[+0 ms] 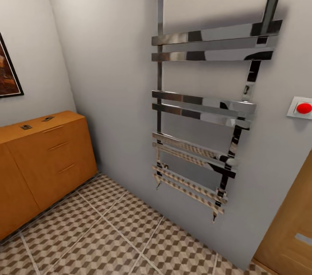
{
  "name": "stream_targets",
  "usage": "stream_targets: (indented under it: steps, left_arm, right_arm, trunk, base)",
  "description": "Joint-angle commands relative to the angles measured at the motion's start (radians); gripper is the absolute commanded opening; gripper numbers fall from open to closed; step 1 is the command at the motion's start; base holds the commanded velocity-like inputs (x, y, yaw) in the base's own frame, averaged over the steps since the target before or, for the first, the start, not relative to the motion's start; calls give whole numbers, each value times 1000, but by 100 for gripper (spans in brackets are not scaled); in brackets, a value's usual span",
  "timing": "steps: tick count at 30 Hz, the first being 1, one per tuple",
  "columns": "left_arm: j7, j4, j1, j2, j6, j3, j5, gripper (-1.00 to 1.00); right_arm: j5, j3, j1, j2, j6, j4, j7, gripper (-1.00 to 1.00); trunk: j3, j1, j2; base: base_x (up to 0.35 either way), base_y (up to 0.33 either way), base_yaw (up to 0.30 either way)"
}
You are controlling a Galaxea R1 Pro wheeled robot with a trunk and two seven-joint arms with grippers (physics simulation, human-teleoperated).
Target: Take the four mousetraps from the cabinet in the bathroom and place them on the bathroom floor. Make sure all four end up on the same floor surface, and ensure that at least two of them are either under or directly next to the same bathroom sink.
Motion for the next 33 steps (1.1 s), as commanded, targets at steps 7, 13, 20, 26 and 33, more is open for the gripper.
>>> stream_targets:
  steps: [7,13,20,26,33]
  left_arm:
    - [0,0,0,0,-2,1,7,100]
    - [0,0,0,0,-2,1,7,100]
    - [0,0,0,0,-2,1,7,100]
    - [0,0,0,0,-2,1,7,100]
    - [0,0,0,0,-2,1,7,100]
  right_arm:
    - [4,0,0,0,-3,0,-1,100]
    - [4,0,0,0,-3,0,-1,100]
    - [4,0,0,0,-3,0,-2,100]
    - [4,0,0,0,-3,0,-1,100]
    - [4,0,0,0,-3,0,-2,100]
  trunk:
    - [-1,0,0]
    - [-1,0,0]
    - [-1,0,0]
    - [-1,0,0]
    - [-1,0,0]
  base:
    - [0,0,274]
    - [0,0,274]
    - [0,0,274]
    - [0,0,273]
    - [0,0,273]
